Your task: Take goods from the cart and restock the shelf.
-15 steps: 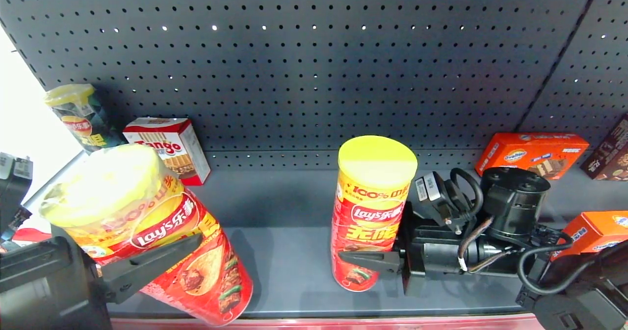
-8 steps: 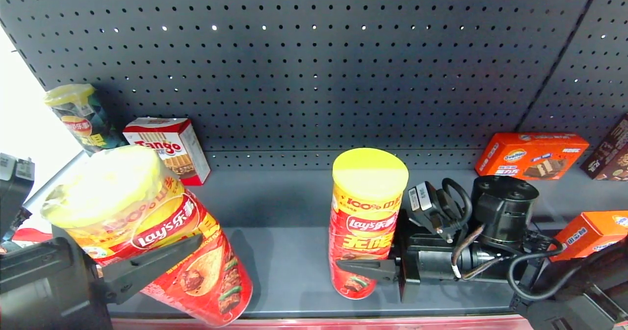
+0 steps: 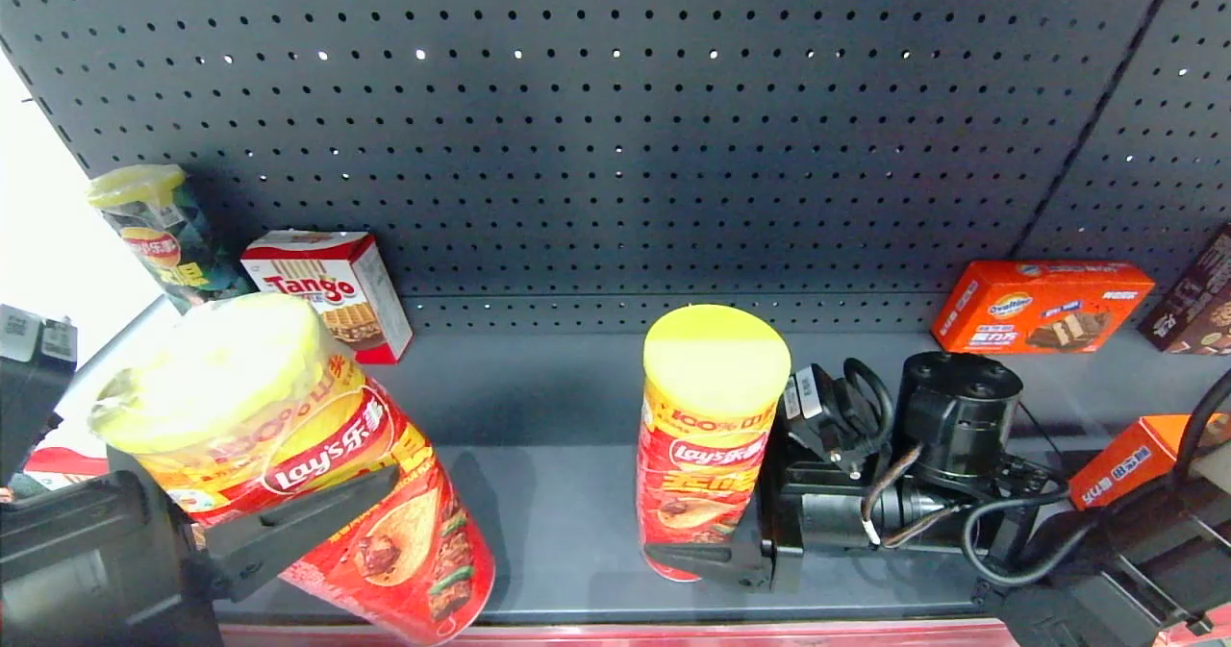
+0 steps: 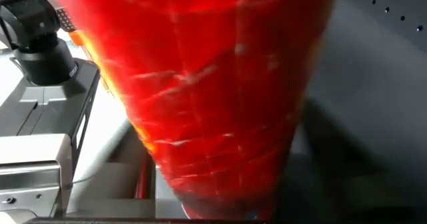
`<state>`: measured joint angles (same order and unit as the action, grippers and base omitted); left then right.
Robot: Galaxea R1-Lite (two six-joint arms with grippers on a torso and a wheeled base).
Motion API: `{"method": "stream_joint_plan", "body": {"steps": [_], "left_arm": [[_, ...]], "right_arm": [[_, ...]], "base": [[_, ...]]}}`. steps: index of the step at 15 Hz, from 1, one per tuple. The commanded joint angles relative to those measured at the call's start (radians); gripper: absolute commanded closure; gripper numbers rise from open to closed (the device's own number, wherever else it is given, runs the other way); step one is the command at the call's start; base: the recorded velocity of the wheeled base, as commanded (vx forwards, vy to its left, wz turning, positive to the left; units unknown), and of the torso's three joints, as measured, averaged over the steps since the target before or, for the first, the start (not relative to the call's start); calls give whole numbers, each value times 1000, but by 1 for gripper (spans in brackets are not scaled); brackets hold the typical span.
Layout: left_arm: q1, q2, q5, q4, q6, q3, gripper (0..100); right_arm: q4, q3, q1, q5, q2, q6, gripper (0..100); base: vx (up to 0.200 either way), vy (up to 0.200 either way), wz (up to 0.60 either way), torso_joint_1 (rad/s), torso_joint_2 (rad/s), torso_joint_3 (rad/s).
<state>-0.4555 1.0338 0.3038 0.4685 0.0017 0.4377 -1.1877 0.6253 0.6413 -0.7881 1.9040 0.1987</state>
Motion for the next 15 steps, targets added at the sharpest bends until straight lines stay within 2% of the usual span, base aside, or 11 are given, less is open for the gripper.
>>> {"method": "stream_joint_plan", "body": {"steps": [1,6,8,10,12,13,14,15], "left_arm": [[0,2,0,1,0,0,100],[0,2,0,1,0,4,100],[0,0,0,1,0,10,100],[0,-1,-2,1,0,10,100],[0,-1,-2,1,0,10,100],[0,-1,-2,2,1,15,100],[0,-1,-2,2,3,23,100],[0,-1,-2,2,3,29,100]], "right_arm": [[0,-4,-6,0,-16,1,0],[8,-29,-43,-2,-188,1,0],[11,-68,-92,-3,-298,-1,0],[36,-121,-189,-3,-454,-5,0],[115,-124,-298,0,-586,-7,0],[215,-124,-407,59,-698,-10,0],[296,-139,-463,148,-781,-16,0],[352,-161,-483,219,-843,-41,0]], "base": [[0,0,0,0,0,0],[0,0,0,0,0,0],[0,0,0,0,0,0],[0,0,0,0,0,0],[0,0,0,0,0,0],[0,0,0,0,0,0],[0,0,0,0,0,0],[0,0,0,0,0,0]]}}
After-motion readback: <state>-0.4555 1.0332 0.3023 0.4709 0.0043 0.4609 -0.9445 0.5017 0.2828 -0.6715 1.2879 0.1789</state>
